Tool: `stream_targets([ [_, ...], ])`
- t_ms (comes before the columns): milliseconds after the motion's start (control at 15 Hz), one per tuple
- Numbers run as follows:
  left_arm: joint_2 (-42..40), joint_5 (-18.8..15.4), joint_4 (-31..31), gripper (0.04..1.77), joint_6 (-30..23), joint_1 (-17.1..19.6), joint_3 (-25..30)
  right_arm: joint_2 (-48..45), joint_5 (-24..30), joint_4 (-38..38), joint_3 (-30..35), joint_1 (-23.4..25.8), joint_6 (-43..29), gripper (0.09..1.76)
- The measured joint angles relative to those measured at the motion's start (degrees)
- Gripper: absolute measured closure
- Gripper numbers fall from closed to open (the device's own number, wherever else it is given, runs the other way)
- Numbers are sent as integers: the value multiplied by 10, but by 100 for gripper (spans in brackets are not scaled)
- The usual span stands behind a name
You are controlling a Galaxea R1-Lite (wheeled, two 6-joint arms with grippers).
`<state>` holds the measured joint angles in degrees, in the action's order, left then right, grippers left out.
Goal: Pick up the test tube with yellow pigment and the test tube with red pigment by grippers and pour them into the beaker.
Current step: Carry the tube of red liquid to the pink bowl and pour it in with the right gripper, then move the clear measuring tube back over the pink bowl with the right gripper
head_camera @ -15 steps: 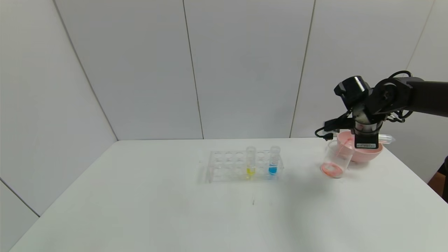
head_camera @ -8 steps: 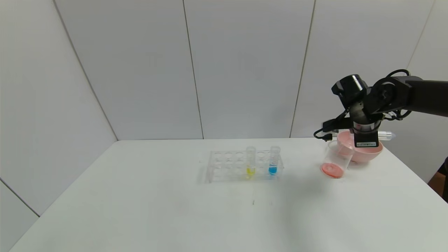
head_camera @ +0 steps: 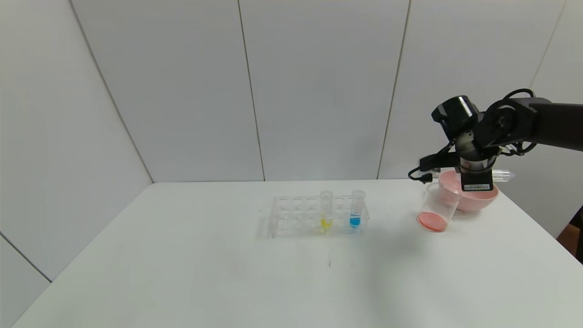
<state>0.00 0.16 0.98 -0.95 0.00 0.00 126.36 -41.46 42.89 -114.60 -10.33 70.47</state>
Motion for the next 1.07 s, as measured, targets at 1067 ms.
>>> stream_targets([
  [1067,0,0,0,9,0,0,0,-54,355,2,4,51,-250,136],
])
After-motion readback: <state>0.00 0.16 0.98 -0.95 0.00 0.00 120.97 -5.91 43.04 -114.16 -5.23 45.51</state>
